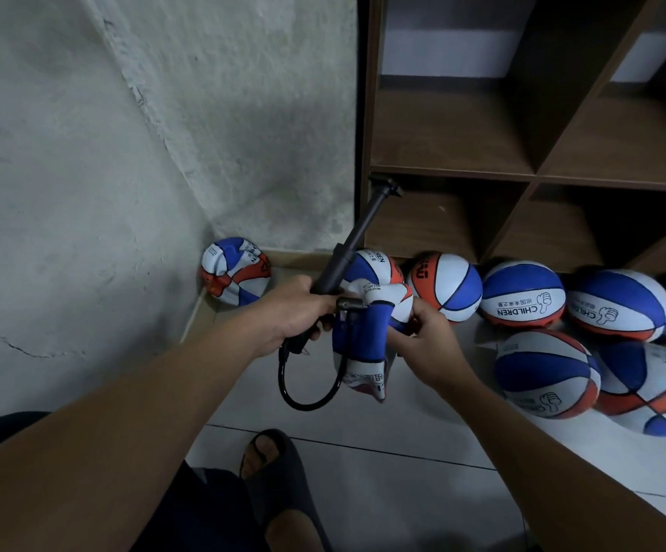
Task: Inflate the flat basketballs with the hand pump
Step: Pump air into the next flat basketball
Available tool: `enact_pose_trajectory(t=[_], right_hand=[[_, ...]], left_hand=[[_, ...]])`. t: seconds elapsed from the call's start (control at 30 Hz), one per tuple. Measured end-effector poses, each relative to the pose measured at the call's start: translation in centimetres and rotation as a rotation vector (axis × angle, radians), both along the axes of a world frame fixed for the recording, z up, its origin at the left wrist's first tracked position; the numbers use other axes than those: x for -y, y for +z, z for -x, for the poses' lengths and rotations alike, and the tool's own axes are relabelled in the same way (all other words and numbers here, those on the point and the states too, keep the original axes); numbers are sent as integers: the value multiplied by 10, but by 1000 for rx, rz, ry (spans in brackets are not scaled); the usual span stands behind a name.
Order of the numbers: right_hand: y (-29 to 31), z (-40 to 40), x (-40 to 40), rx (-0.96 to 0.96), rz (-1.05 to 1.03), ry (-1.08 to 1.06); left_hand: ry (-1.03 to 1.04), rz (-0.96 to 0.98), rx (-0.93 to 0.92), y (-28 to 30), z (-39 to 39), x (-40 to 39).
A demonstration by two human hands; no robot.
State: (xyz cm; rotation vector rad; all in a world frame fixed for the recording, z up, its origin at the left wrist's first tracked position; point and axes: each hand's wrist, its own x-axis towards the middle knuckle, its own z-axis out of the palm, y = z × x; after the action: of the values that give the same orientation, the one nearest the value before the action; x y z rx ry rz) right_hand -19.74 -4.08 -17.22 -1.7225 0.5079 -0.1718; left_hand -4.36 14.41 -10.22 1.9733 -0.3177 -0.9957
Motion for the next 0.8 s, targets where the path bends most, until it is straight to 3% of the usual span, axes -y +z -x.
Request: enact_pose_trajectory(t=[0.13,0.27,0.5,0.8], right_hand=[[5,-4,3,8,51,-24],[12,-6,10,-35,199,81],[35,1,29,-62,75,273],[0,10,44,-175,190,285]], left_hand=[[-15,5,47,-4,-11,-2],[-24,3,101,1,-19,-8],[-20,-67,258,7,-32,-18],[-128,-89,201,1,-18,-12]])
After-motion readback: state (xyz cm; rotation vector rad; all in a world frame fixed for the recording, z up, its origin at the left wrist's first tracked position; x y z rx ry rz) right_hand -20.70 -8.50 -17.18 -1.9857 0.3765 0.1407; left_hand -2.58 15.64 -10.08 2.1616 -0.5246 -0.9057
